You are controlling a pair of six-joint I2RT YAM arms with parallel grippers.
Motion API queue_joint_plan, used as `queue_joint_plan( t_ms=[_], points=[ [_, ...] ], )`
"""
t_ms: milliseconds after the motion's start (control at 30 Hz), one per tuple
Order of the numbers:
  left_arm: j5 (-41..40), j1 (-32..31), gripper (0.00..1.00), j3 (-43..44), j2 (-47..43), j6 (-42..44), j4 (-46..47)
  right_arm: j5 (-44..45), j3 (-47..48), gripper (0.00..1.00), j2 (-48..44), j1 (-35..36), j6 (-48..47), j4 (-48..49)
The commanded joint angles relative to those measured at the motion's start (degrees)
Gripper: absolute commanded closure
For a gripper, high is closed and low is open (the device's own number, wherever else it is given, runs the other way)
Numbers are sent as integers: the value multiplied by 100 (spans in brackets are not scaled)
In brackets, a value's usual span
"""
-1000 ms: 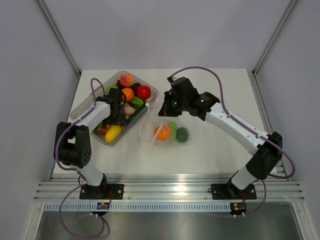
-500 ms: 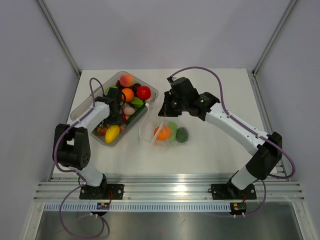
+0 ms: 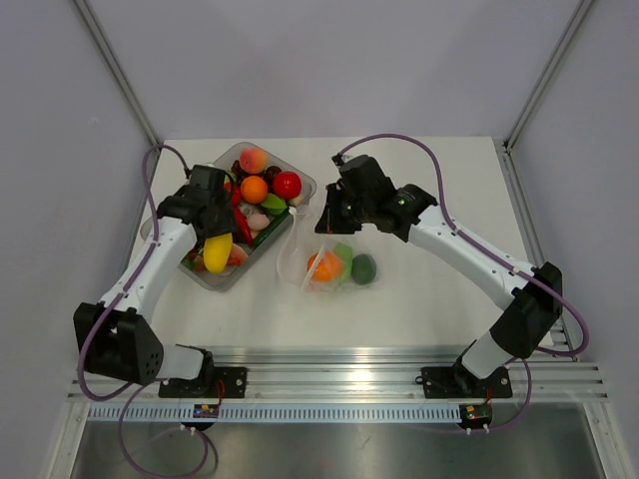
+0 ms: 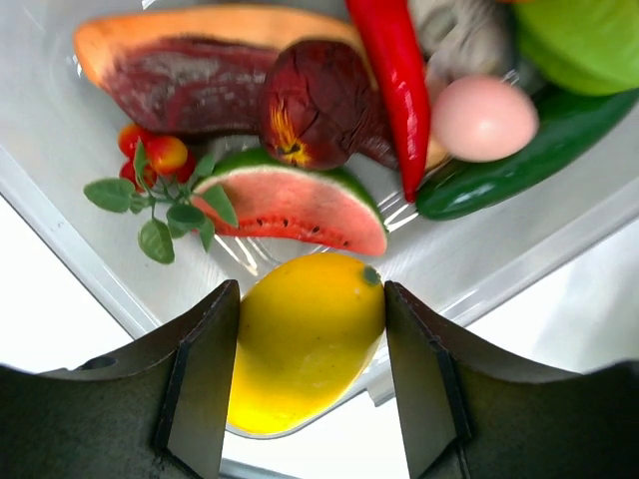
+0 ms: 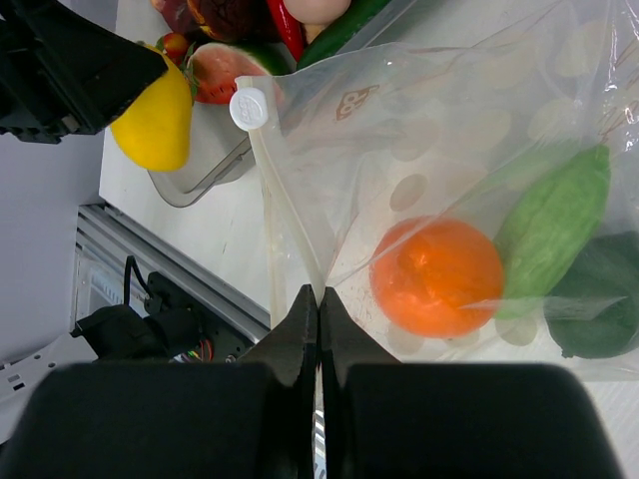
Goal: Place the food in the zip-top bag and seal the zipper
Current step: Pick up the fake fruit from the bin, then place the fake fruit in the zipper food storage bag.
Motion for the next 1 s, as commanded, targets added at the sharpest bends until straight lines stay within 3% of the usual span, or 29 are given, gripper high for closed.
queue_joint_plan(
  t_ms=[0, 200, 533, 967],
  points=[
    [-14, -7, 100, 204, -401, 138, 479, -40, 232, 100, 23, 81, 15, 265],
    [441, -7, 100, 528, -638, 226, 628, -22, 267, 100, 23, 81, 6, 247],
    [2453, -25, 100, 838, -1429, -152, 1058, -198, 329, 100, 163, 81, 85, 396],
    [3141, -78, 100, 82, -1781, -943, 2043, -980, 882, 100, 787, 81, 823, 1346]
  ],
)
